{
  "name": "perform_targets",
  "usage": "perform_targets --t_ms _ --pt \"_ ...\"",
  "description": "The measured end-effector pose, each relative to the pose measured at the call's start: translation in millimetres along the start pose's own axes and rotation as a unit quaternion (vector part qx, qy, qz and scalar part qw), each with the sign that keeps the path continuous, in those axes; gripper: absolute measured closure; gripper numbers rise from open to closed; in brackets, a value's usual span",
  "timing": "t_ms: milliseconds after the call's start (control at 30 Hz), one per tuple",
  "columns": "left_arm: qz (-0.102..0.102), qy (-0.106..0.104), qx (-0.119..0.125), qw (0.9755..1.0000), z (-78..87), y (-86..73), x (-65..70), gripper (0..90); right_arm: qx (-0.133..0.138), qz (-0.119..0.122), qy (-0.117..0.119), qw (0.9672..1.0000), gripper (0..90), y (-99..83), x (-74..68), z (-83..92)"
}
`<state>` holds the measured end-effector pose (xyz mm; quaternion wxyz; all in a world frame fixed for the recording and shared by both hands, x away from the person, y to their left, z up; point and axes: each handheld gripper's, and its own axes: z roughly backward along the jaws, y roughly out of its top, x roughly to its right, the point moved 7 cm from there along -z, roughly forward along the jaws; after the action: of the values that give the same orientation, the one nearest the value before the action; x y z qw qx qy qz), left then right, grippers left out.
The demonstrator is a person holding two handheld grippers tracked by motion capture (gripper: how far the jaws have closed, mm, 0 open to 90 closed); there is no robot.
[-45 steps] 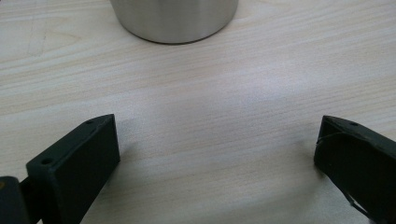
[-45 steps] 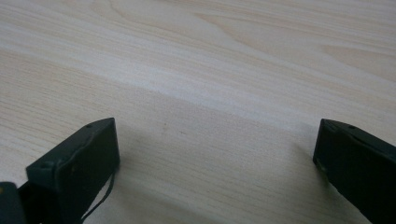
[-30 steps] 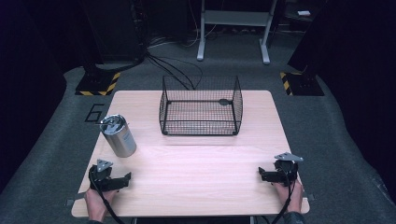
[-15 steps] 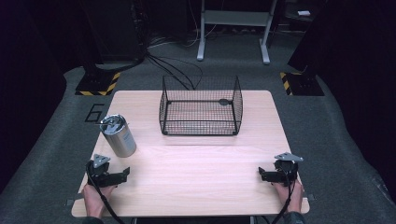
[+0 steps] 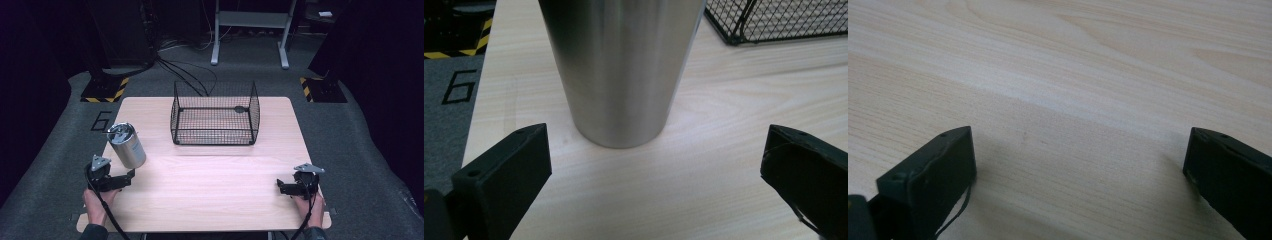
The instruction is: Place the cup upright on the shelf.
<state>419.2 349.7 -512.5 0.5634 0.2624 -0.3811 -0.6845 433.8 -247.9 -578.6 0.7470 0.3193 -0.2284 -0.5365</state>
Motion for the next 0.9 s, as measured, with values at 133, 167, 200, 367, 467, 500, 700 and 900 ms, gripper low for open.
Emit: perform_targets --t_ms 133,167,200,367,467,500,700,900 --pt "0.0 0.002 0.011 0.9999 0.8 9.0 -0.5 0.0 0.0 0.0 0.0 1.0 0.0 0.0 0.0 0.0" --pt "0.0 0.0 0.011 0.9999 1.7 11.9 -0.5 0.0 0.0 0.0 0.0 1.0 0.0 0.0 0.0 0.0" --pt "-0.001 0.0 0.011 0.9999 2.2 13.6 -0.7 0.0 0.0 0.0 0.0 1.0 0.0 0.0 0.0 0.0" --pt "0.0 0.0 0.024 0.9997 4.2 25.7 -1.8 0.0 0.0 0.0 0.0 1.0 0.0 0.0 0.0 0.0" --pt "0.003 0.001 0.031 0.9995 4.3 31.3 -1.9 0.0 0.0 0.0 0.0 1.0 0.0 0.0 0.0 0.0" --pt "0.005 0.001 0.037 0.9993 3.9 33.9 -1.9 0.0 0.0 0.0 0.0 1.0 0.0 0.0 0.0 0.0" --pt "0.013 0.002 0.049 0.9987 0.3 42.7 -3.9 0.0 0.0 0.0 0.0 1.0 0.0 0.0 0.0 0.0" --pt "0.018 0.003 0.059 0.9981 -4.9 51.1 -4.7 0.0 0.0 0.0 0.0 1.0 0.0 0.0 0.0 0.0"
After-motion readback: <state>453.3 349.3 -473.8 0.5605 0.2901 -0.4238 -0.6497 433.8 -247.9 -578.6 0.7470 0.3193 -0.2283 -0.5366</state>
